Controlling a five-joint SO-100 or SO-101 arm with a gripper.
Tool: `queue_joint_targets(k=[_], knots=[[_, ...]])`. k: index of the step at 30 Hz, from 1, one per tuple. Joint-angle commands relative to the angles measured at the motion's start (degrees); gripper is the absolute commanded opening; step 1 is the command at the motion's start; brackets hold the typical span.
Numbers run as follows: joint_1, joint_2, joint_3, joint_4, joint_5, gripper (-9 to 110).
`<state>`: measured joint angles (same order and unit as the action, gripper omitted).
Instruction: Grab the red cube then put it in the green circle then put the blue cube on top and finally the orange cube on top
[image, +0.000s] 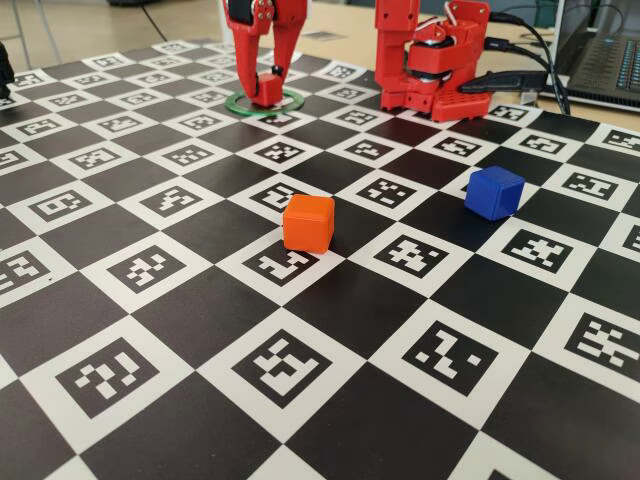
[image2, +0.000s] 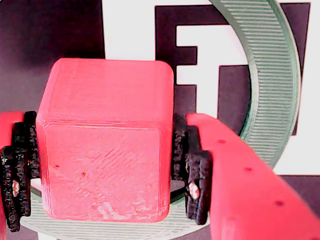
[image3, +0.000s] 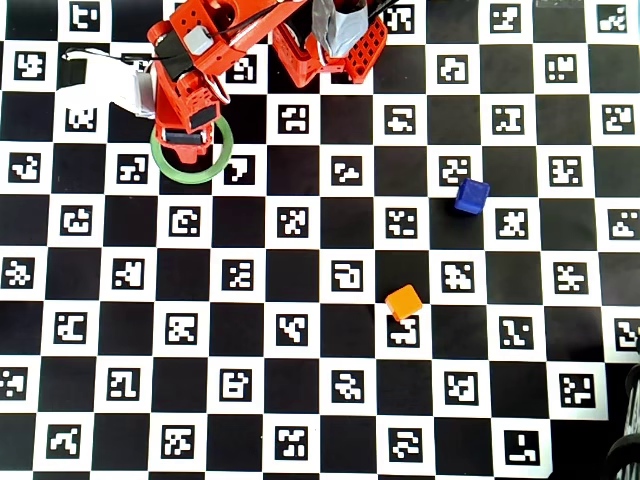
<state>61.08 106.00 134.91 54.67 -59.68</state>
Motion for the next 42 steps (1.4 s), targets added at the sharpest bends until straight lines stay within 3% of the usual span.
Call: queue_joint_targets(k=[1, 15, 32, 37, 42], knots=[[-0.2, 0.7, -0.4, -1.1, -0.2, 19], [1.0, 3.1, -1.3, 0.2, 0.2, 39], [0.1, 5.3, -23.7, 22.9, 3.6, 41], [-6.9, 5.6, -28.5, 26.1, 14.3, 40], [-20.5, 5.4, -32.3, 29.1, 32.8, 40]])
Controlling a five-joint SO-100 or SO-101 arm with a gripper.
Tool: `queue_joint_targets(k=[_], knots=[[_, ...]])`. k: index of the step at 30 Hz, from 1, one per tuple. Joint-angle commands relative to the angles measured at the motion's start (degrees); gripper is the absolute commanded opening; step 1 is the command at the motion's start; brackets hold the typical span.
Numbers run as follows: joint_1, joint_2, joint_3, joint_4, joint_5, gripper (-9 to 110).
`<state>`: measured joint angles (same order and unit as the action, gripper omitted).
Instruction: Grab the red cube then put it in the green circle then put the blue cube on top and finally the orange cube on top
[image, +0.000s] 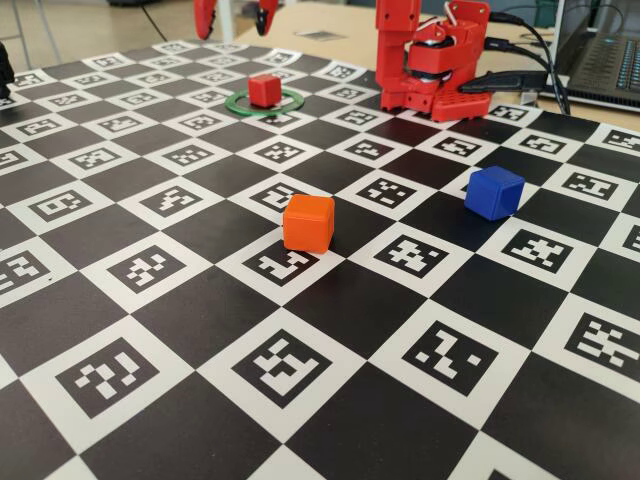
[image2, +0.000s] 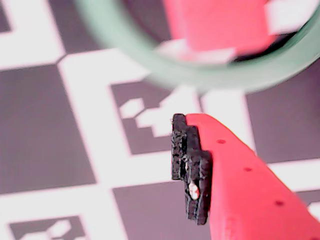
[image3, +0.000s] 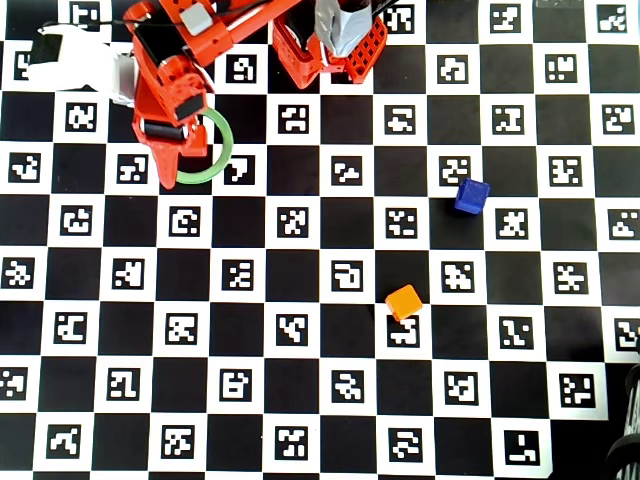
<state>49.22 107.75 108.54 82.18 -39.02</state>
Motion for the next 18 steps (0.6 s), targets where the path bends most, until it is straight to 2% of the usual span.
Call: queue_joint_targets(k=[1, 8, 12, 18], knots=[[-12.0, 3.5, -6.7, 2.3, 16.6, 40], [-33.7, -1.3, -16.4, 9.0, 45.2, 38], [-42.4, -4.9, -22.1, 12.1, 52.5, 38], [-54.8, -5.6, -21.7, 9.4, 60.2, 38]])
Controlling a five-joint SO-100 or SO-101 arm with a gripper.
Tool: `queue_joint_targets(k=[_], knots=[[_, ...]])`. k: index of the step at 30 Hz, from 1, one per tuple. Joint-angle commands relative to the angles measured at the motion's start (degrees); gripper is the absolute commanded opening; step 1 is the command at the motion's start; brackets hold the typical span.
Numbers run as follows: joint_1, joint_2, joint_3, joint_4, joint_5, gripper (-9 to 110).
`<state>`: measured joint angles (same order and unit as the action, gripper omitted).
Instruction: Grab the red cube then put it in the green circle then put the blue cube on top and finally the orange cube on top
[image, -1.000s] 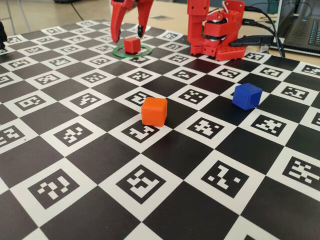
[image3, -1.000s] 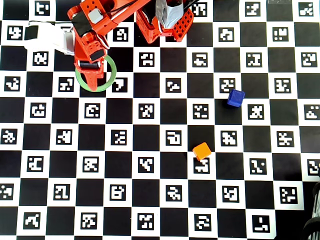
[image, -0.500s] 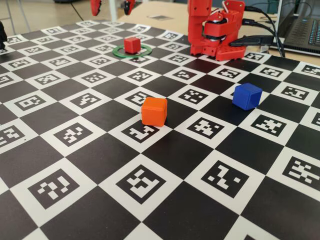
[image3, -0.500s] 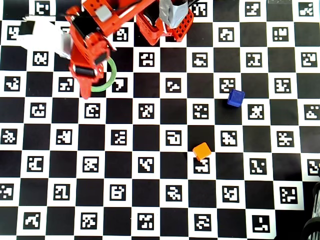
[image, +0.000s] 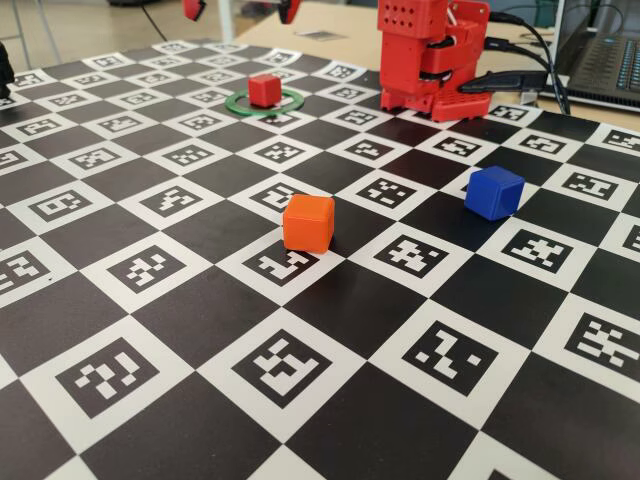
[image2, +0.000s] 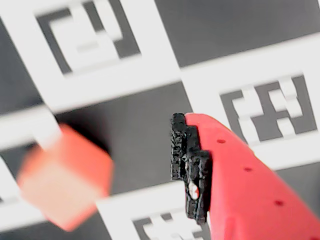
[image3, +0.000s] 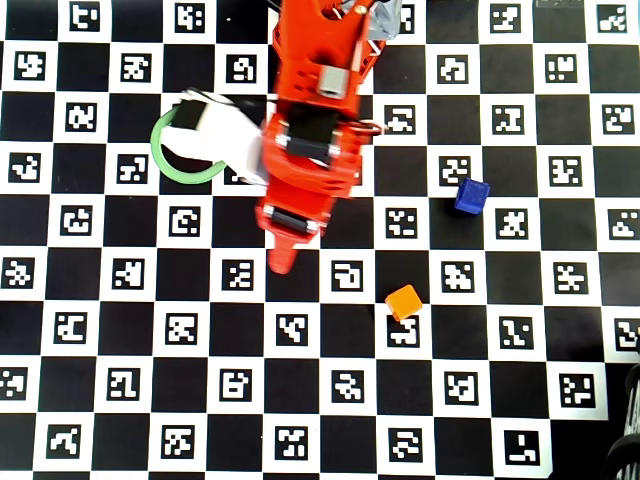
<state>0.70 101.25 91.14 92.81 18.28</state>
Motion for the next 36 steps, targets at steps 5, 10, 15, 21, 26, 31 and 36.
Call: queue_joint_targets(k=[5, 10, 15, 21, 26, 31, 36], knots=[[-15.8, 0.2, -5.7, -2.1, 3.6, 38], [-24.2, -3.8, -10.8, -0.1, 11.2, 38], [-32.3, -10.4, -18.2, 3.5, 24.0, 38], [-38.7, -9.8, -16.3, 0.6, 33.0, 38], [-43.2, -4.3, -8.6, -3.7, 35.2, 39], [-44.2, 2.1, -1.1, -7.4, 35.5, 40], [-43.9, 7.3, 8.9, -13.4, 34.6, 42]])
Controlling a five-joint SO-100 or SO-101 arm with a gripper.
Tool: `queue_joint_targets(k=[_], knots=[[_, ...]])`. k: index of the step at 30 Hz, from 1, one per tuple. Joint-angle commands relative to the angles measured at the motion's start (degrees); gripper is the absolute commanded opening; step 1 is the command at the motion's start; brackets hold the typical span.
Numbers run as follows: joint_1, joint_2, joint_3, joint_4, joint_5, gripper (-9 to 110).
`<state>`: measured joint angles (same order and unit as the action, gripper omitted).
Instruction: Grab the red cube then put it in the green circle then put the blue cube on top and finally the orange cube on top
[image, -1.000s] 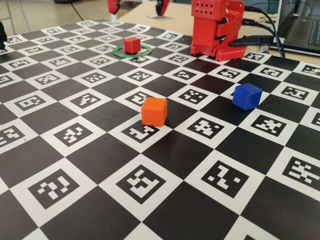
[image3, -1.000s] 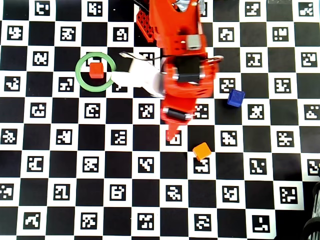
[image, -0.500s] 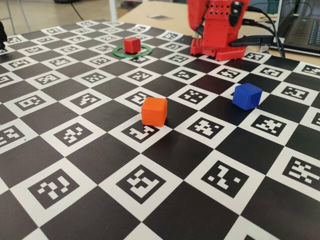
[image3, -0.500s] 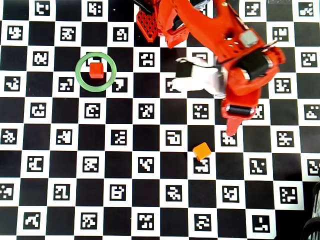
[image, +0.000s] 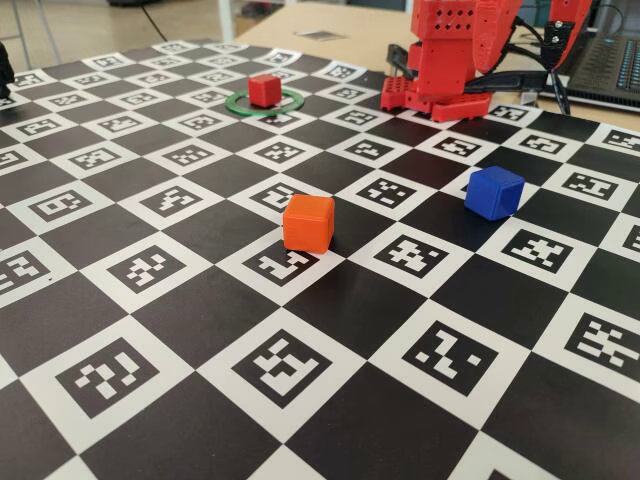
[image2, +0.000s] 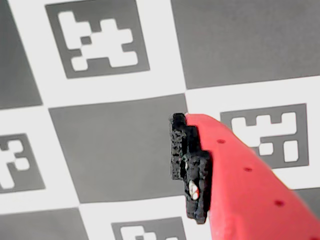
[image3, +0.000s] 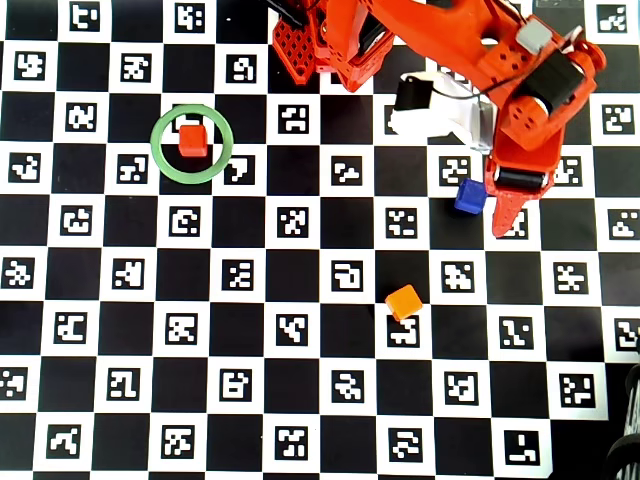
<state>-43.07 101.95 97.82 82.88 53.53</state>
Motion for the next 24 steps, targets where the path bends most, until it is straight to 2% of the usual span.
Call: queue_joint_targets(k=[1, 24], knots=[[0.0, 7.1, 3.8, -4.7, -0.8, 42], [-5.7, -3.1, 20.2, -21.2, -0.3, 43]])
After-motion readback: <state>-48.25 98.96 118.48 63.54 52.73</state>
